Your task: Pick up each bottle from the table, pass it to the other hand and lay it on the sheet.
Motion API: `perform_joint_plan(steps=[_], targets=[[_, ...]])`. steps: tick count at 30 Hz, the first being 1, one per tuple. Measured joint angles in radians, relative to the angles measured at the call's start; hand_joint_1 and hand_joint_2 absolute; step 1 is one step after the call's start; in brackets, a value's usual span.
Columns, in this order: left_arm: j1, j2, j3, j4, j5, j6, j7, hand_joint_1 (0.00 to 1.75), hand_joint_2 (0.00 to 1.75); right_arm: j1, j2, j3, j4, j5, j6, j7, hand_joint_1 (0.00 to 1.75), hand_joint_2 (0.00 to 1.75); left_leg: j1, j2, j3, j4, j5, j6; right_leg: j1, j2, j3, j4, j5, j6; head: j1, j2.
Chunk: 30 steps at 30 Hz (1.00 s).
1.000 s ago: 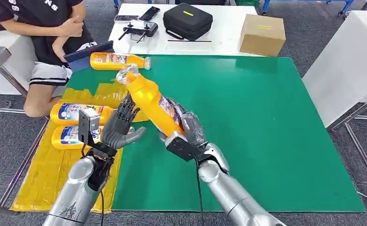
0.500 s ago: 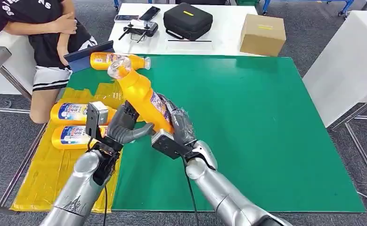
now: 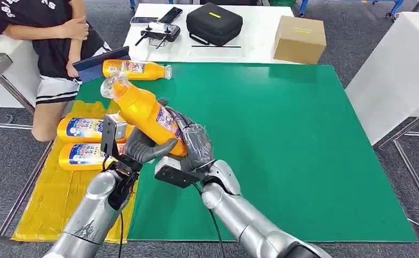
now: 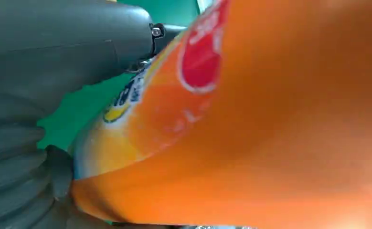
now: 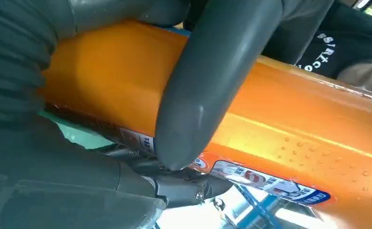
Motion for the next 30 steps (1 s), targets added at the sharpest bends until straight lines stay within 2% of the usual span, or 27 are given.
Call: perform_joint_plan(steps=[12, 21, 30], targets=[[0.014, 0.000, 0.010, 0.032, 0.017, 0.018, -0.017, 0.00, 1.75, -0.024, 0.002, 0.098, 0.065, 0.074, -0.061, 0.065, 1.75, 1.75, 0.000, 0.000, 0.000, 0.000, 0.000, 0.000, 0.000, 0.000, 0.000, 0.000, 0.000, 0.000, 0.000, 0.000], [0.047, 0.000, 0.031, 0.032, 0.023, 0.032, -0.026, 0.00, 1.75, -0.045, 0.002, 0.181, 0.101, 0.066, -0.057, 0.102, 1.75, 1.75, 0.000, 0.000, 0.000, 0.000, 0.000, 0.000, 0.000, 0.000, -0.001, 0.000, 0.000, 0.000, 0.000, 0.000], [0.056, 0.000, 0.040, 0.032, 0.027, 0.042, -0.031, 0.00, 1.75, -0.057, 0.002, 0.207, 0.116, 0.059, -0.055, 0.111, 1.75, 1.75, 0.000, 0.000, 0.000, 0.000, 0.000, 0.000, 0.000, 0.000, -0.001, 0.000, 0.000, 0.000, 0.000, 0.000]])
